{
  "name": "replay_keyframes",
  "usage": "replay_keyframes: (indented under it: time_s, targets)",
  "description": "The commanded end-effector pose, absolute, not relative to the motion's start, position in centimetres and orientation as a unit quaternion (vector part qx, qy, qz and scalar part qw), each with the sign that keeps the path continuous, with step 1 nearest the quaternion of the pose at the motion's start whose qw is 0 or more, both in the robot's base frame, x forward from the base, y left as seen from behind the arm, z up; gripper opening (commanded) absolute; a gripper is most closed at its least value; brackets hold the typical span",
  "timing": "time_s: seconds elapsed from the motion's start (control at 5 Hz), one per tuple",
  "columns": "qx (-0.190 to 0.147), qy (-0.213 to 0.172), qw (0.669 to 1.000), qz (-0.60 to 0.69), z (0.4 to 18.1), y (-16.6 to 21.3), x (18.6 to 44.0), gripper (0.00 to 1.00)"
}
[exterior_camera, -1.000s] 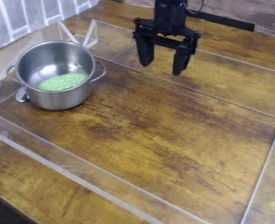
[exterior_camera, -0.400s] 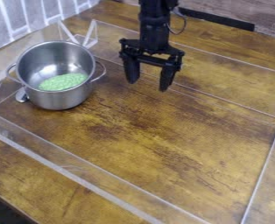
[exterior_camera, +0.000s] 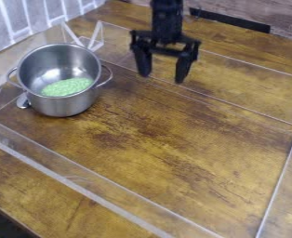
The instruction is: Put the green object in the silver pot
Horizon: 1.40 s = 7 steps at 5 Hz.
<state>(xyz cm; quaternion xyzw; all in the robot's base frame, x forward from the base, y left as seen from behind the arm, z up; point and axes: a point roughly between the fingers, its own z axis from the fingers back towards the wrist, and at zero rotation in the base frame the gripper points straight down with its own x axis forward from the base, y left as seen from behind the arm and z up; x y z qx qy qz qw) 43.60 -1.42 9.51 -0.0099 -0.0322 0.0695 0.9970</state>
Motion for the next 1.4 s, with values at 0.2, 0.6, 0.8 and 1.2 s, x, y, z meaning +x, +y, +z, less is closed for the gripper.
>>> replay_keyframes:
  time_s: [0.2, 0.6, 0.8, 1.2]
  targets:
    - [-0.012, -0.052, 0.998, 0.020, 12.9, -3.9, 44.0, 1.00]
    - [-0.008, -0.023, 0.999, 0.023, 11.5, -2.5, 44.4, 1.00]
    - [-0.010, -0.018, 0.998, 0.057, 11.1, -2.3, 44.2, 1.00]
    - [-0.007, -0.007, 0.998, 0.062, 11.1, -2.4, 44.2, 1.00]
